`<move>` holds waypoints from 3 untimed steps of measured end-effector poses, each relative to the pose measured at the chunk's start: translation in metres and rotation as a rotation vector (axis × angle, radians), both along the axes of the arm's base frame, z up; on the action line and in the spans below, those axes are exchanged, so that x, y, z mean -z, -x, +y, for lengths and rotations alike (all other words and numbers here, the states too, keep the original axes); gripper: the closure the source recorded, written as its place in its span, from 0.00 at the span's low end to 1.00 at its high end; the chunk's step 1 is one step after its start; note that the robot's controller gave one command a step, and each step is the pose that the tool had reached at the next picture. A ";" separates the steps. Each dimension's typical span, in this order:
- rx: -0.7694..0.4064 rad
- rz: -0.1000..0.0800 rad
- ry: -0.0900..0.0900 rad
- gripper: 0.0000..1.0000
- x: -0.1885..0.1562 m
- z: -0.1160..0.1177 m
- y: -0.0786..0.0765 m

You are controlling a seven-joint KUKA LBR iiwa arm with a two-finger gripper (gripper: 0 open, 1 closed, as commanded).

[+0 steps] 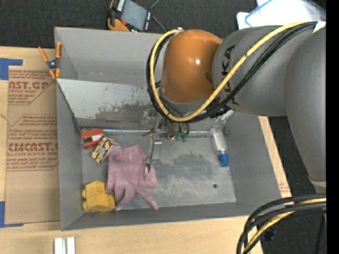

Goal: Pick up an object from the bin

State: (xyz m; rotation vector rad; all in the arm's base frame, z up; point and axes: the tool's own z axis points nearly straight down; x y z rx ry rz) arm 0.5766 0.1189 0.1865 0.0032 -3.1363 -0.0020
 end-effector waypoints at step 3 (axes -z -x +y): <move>0.011 -0.008 -0.002 0.00 0.056 0.076 0.033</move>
Offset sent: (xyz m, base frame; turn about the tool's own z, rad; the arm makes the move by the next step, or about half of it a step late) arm -0.0485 0.0504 -0.1165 -0.5229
